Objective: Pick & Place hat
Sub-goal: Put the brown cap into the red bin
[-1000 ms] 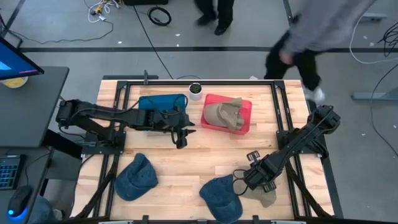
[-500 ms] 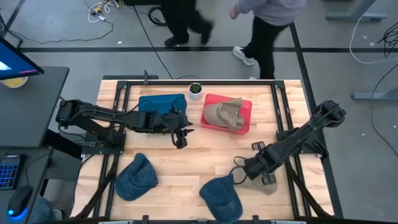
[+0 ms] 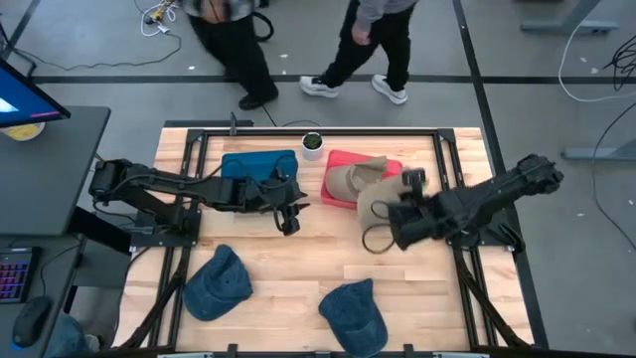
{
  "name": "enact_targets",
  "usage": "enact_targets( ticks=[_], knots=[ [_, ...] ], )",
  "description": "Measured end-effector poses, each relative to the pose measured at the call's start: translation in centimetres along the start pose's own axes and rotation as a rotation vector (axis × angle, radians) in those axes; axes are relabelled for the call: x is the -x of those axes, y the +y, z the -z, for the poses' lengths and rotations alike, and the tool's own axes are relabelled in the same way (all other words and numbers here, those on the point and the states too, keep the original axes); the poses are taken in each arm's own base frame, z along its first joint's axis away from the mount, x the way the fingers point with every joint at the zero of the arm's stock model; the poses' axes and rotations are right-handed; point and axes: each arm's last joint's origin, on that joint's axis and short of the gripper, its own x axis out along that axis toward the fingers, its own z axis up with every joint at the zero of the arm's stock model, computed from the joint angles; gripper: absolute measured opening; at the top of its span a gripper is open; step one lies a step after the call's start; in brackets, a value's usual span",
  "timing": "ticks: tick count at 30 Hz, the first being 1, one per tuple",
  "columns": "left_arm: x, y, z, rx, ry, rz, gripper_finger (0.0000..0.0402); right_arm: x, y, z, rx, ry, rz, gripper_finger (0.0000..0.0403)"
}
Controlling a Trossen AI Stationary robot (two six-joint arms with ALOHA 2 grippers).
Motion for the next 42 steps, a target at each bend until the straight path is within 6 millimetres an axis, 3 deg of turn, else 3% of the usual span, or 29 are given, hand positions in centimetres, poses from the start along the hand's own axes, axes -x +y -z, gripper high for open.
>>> enact_targets(
  ticks=[9, 14, 18, 23, 26, 33, 42],
  knots=[
    [-0.1, 0.4, -0.1, 0.006, 0.0, -0.015, 0.0128, -4.8, -7.0, -2.2, -0.117, -0.055, 0.121, 0.0003],
    [-0.1, 0.5, 0.0, 0.006, 0.01, -0.019, 0.0128, -7.2, -10.3, -2.9, -0.252, -0.169, 0.049, 0.0003],
    [-0.1, 0.5, 0.0, 0.005, 0.01, -0.019, 0.0128, -8.9, -11.5, -2.1, -0.359, -0.133, -0.057, 0.0003],
    [-0.1, 0.5, 0.1, 0.003, 0.013, -0.019, 0.0128, -11.4, -11.7, -1.2, -0.471, -0.055, -0.184, 0.0003],
    [-0.1, 0.5, 0.1, 0.002, 0.017, -0.02, 0.0128, -13.4, -10.8, -1.0, -0.469, -0.02, -0.27, 0.0003],
    [-0.1, 0.5, 0.2, -0.003, 0.029, -0.022, 0.0128, -17.7, -7.9, -0.2, -0.357, 0.05, -0.296, 0.0003],
    [-0.1, 0.5, 0.3, -0.004, 0.034, -0.023, 0.0128, -18.9, -6.9, -0.1, -0.305, 0.007, -0.278, 0.0043]
  ],
)
